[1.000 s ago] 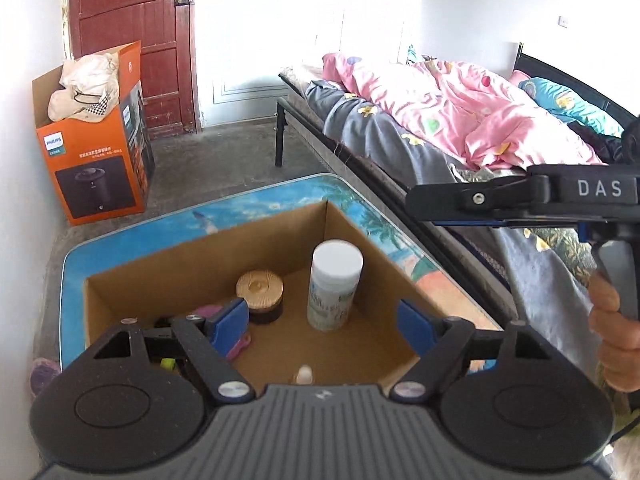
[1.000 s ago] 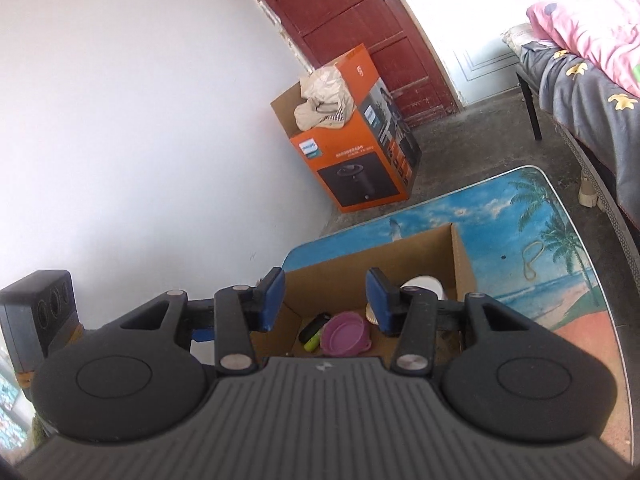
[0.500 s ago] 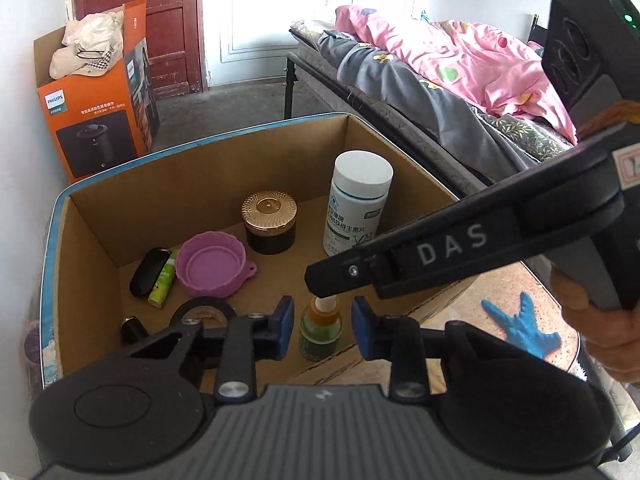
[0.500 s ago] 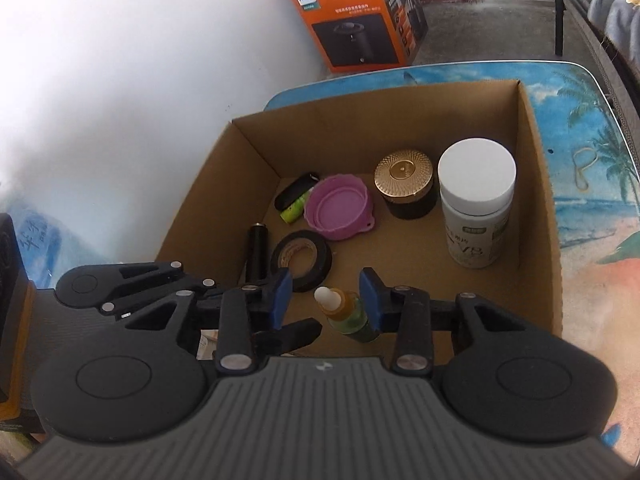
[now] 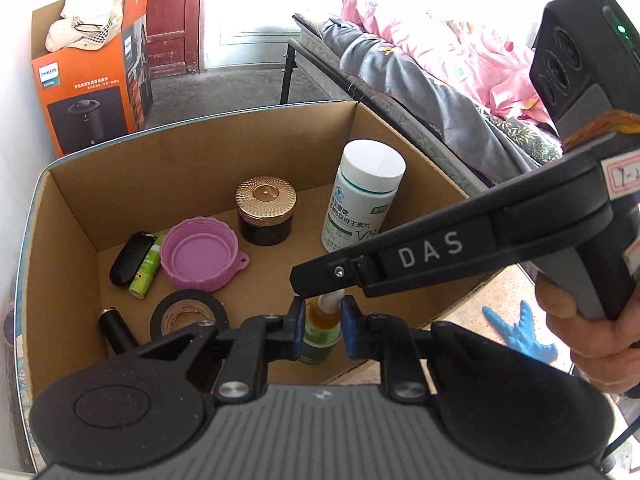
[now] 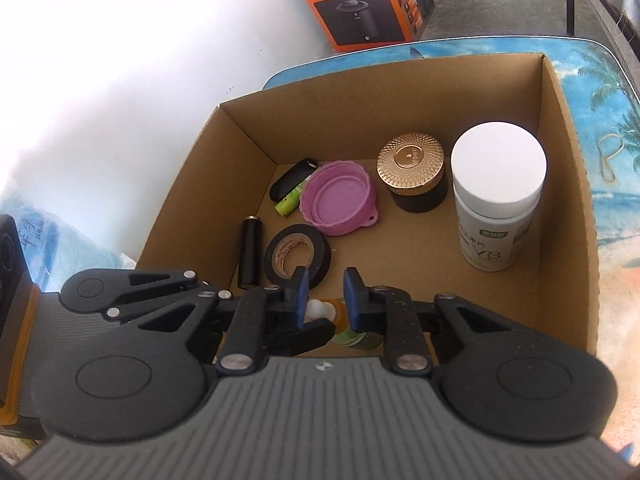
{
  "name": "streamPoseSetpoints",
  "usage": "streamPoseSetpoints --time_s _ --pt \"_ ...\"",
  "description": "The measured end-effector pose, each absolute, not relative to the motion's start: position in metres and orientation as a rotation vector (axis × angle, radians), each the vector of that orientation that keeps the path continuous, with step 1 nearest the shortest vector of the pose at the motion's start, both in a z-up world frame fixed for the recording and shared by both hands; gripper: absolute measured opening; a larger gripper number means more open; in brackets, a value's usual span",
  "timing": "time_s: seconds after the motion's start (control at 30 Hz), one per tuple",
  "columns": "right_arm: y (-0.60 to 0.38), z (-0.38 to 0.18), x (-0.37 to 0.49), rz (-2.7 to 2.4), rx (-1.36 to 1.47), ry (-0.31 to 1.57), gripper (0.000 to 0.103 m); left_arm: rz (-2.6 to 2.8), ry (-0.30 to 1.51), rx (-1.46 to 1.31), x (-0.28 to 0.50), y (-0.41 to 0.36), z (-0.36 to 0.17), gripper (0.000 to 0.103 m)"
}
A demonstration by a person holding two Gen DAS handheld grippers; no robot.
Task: Organize rigid objects
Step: 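Withdraw the right gripper from the box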
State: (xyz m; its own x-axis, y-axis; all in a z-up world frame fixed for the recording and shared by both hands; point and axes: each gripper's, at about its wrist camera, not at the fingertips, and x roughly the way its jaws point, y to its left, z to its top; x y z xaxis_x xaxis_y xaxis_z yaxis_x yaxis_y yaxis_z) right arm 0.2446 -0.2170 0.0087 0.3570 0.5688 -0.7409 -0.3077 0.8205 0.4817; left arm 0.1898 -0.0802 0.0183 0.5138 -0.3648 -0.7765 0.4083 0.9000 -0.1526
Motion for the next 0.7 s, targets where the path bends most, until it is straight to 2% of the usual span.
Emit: streamPoseSetpoints --time_s 0.27,0.33,0.43,0.5,0.7 --pt "-0.223 0.008 0.241 0.594 0.309 1.064 0.015 -0.453 0.926 0.034 0.189 -0.082 0.018 0.015" --pt "-0.225 0.008 0.241 0.602 0.321 1.060 0.012 -0.445 0.921 0.041 0.189 -0.084 0.019 0.014" --pt "-0.224 0.008 0.241 0.601 0.317 1.048 0.011 -0.438 0.924 0.049 0.190 -0.085 0.021 0.010" --pt "-0.225 0.008 0.243 0.599 0.324 1.043 0.010 -0.439 0.930 0.042 0.191 -0.085 0.023 0.000" --pt "-0.227 0.006 0.251 0.604 0.354 1.045 0.010 -0.436 0.933 0.038 0.197 -0.087 0.024 0.000"
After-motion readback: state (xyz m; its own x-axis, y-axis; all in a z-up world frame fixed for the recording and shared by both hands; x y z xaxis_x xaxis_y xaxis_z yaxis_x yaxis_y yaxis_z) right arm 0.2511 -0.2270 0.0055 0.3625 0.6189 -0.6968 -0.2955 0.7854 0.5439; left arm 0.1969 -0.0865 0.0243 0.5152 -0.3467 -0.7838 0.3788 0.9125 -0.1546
